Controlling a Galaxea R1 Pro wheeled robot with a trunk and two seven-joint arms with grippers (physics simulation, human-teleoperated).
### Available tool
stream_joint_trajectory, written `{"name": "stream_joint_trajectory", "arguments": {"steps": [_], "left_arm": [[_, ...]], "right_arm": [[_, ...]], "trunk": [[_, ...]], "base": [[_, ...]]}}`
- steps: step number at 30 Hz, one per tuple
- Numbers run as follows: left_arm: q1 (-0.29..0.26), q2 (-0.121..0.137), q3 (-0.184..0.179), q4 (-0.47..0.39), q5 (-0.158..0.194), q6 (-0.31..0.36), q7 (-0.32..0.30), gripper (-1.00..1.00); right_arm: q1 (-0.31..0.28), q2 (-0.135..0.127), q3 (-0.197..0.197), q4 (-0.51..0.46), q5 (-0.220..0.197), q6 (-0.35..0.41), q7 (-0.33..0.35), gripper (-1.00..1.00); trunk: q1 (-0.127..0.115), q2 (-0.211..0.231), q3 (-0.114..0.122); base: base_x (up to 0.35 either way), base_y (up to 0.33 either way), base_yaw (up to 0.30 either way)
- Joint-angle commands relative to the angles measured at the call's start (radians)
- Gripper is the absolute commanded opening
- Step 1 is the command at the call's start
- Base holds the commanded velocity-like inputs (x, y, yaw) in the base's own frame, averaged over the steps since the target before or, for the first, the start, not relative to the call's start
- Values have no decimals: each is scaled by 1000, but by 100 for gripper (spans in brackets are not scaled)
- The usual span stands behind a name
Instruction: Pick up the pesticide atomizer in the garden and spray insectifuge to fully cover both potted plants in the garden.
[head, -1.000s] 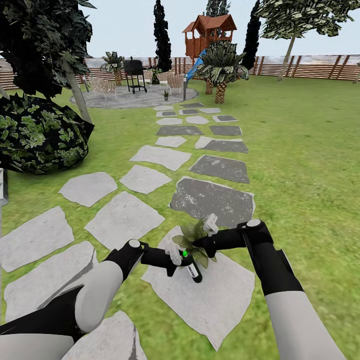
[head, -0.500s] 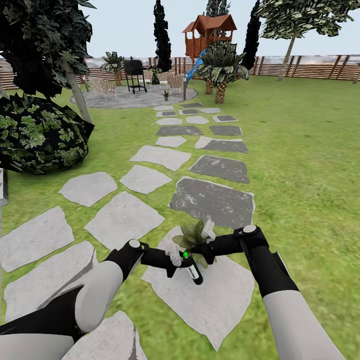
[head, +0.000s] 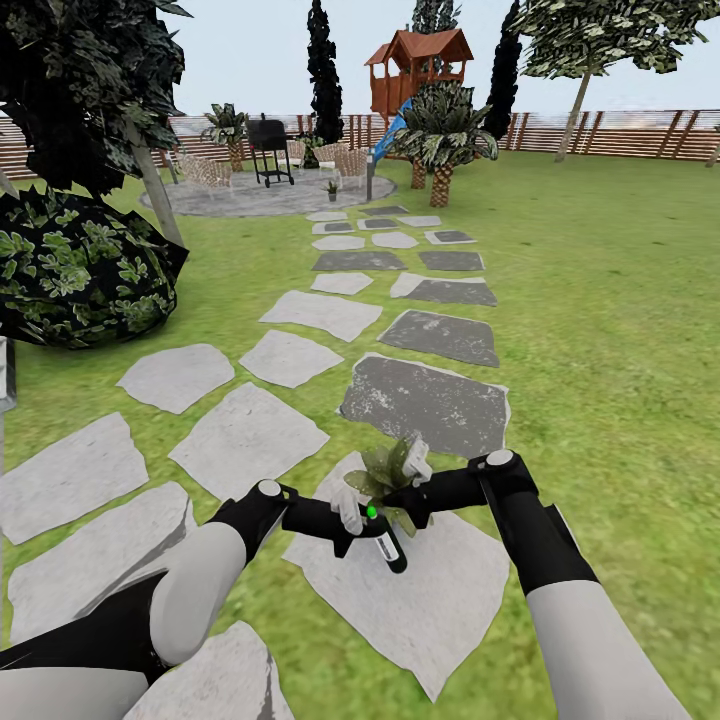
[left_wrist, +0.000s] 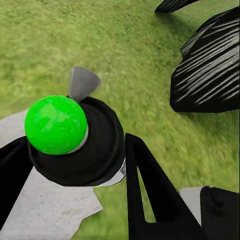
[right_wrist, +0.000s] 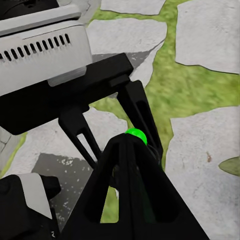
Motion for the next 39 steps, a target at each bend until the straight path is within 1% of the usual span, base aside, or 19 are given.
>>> {"name": "stream_joint_trajectory", "arguments": {"steps": [1, 4, 9, 13, 18, 21, 23, 30, 35, 39], "left_arm": [[0, -1, 9, -1, -10, -7, -4, -100], [0, -1, 9, -1, -10, -6, -17, -100], [0, -1, 9, -1, -9, -5, -21, -100], [0, -1, 9, -1, -9, -4, -48, -100], [0, -1, 9, -1, -9, -4, -56, -100], [0, -1, 9, -1, -9, 54, -57, -100], [0, -1, 9, -2, -10, 67, -59, -100], [0, -1, 9, -3, -10, 72, -64, -100], [0, -1, 10, -3, -10, 73, -92, -100], [0, -1, 11, -1, -10, 73, -95, -100]], "right_arm": [[-1, 0, -1, -1, 5, 10, 5, -100], [-1, 0, -1, -1, 5, 10, 5, -100], [-1, -1, -1, 0, 5, 10, 5, -100], [-1, -1, -1, 1, 5, 10, 5, -100], [-1, -1, 0, 47, 6, 9, 5, -100], [-1, 1, 1, 56, 6, 9, 5, -100], [-1, 1, 1, 58, 6, 9, 5, -100], [-1, 1, 1, 59, 6, 9, 5, -100], [-1, -1, 0, 59, 6, 9, 5, -100], [0, -1, 1, 59, 6, 9, 5, -100]], "trunk": [[0, -1, -1], [0, -1, -1], [0, -1, -1], [0, -1, -1], [0, -1, -1], [0, -1, -1], [0, -1, -1], [0, -1, -1], [0, -1, -1], [0, -1, -1]], "base": [[0, 0, 0], [0, 0, 0], [0, 0, 0], [0, 0, 0], [0, 0, 0], [0, 0, 0], [0, 0, 0], [0, 0, 0], [0, 0, 0], [0, 0, 0]]}}
